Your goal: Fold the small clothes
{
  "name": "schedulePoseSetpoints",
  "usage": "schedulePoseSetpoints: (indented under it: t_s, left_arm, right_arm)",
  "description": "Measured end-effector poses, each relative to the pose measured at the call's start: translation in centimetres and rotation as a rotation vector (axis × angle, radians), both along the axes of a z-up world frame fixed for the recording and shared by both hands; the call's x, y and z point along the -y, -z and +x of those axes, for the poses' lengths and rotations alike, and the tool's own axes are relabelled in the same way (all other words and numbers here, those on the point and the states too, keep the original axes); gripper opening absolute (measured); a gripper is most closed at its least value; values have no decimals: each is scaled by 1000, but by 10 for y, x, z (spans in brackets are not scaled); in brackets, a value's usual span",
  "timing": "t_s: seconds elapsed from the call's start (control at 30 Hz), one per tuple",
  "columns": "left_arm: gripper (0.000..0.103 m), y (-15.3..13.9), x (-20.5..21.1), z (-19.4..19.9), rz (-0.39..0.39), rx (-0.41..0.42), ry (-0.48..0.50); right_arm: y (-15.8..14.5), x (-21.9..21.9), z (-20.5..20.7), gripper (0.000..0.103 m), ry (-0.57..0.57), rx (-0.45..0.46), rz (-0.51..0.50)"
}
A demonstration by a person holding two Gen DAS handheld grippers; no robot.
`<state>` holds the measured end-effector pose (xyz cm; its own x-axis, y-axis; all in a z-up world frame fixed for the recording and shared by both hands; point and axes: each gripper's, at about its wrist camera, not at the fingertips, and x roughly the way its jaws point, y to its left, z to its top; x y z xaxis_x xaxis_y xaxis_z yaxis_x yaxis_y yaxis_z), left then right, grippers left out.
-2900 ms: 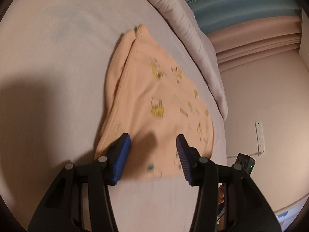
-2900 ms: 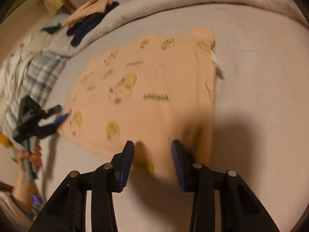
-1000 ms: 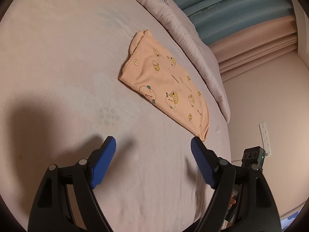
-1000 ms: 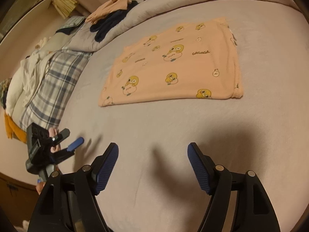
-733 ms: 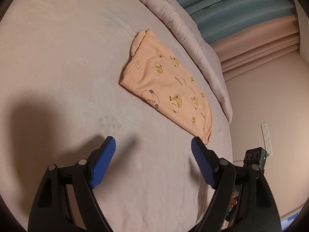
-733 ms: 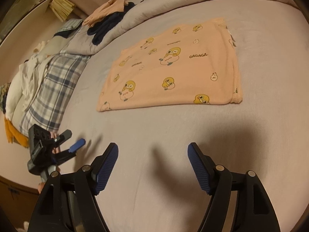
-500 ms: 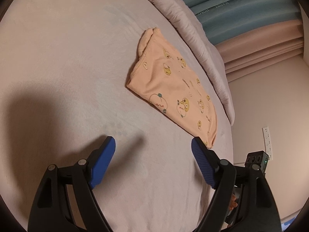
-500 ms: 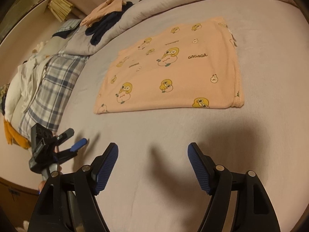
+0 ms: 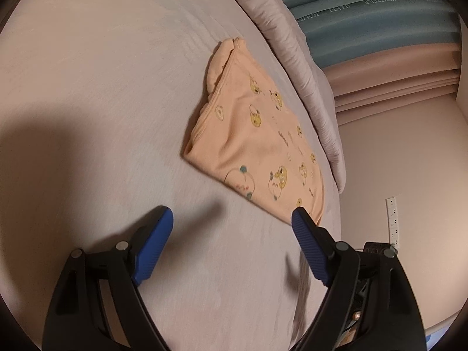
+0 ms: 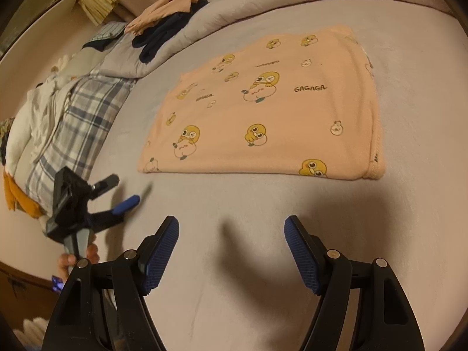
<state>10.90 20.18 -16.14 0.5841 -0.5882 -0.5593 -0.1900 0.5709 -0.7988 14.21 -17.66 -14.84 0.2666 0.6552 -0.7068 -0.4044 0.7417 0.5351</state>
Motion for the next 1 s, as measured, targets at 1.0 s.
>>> schedulePoseSetpoints:
  t_s: [1.0]
  left_arm:
    - [83, -2, -6, 113, -37, -1, 74]
  right_arm:
    - [-2, -13, 24, 74, 3, 43, 35]
